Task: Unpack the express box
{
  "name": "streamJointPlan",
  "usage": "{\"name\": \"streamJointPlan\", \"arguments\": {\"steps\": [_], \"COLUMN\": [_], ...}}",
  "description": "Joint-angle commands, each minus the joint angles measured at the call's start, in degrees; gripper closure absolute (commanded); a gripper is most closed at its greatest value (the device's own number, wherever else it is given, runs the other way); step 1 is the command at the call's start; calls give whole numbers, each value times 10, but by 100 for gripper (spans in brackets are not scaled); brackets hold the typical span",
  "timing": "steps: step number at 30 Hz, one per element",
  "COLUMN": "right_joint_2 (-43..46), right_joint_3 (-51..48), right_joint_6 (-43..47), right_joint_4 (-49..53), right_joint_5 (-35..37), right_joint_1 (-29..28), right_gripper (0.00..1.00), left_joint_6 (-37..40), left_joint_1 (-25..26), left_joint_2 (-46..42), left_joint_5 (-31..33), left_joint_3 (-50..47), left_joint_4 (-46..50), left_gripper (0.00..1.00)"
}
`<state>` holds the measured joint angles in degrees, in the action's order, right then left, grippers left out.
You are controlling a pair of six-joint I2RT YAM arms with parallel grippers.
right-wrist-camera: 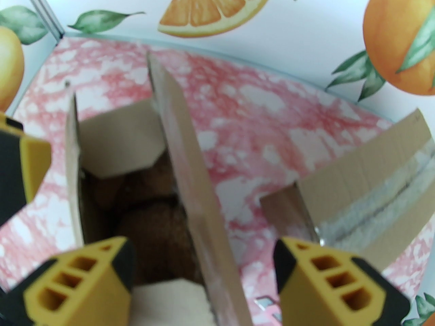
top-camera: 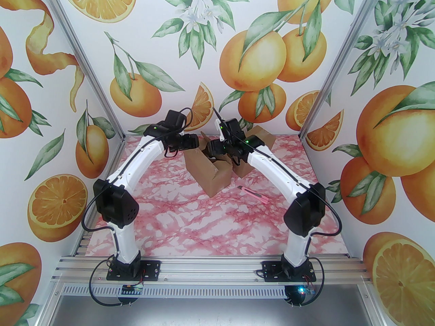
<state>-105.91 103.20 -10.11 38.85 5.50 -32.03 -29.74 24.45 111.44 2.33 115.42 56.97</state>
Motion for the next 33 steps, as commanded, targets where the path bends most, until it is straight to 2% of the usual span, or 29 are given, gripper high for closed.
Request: {"name": "streamJointPlan", "arguments": {"steps": [1, 11, 19, 25, 33], "right_joint_2": [30, 85, 101, 108, 111], "right_joint_3": [-27, -124, -155, -156, -134], "right_joint_6": [-5, -24, -24, -22, -25], "right_joint_4": [-46, -118, -142, -139, -121], "right_joint_5": [-5, -10, -6, 3, 0], "right_joint_1": [2, 3, 3, 5, 6], "right_gripper": [25, 23, 21, 20, 19], "left_joint_6": [-34, -16, 20, 52, 91], "left_joint_1": [21, 46, 46, 37, 14], "left_joint_2": [22, 111, 129, 116, 90], "left_joint_5": [74, 107, 106, 94, 37], "left_joint_3": [48, 150, 169, 176, 172], "left_joint_4": [32, 112, 148, 142, 112], "left_gripper": [17, 17, 21, 31, 61]}}
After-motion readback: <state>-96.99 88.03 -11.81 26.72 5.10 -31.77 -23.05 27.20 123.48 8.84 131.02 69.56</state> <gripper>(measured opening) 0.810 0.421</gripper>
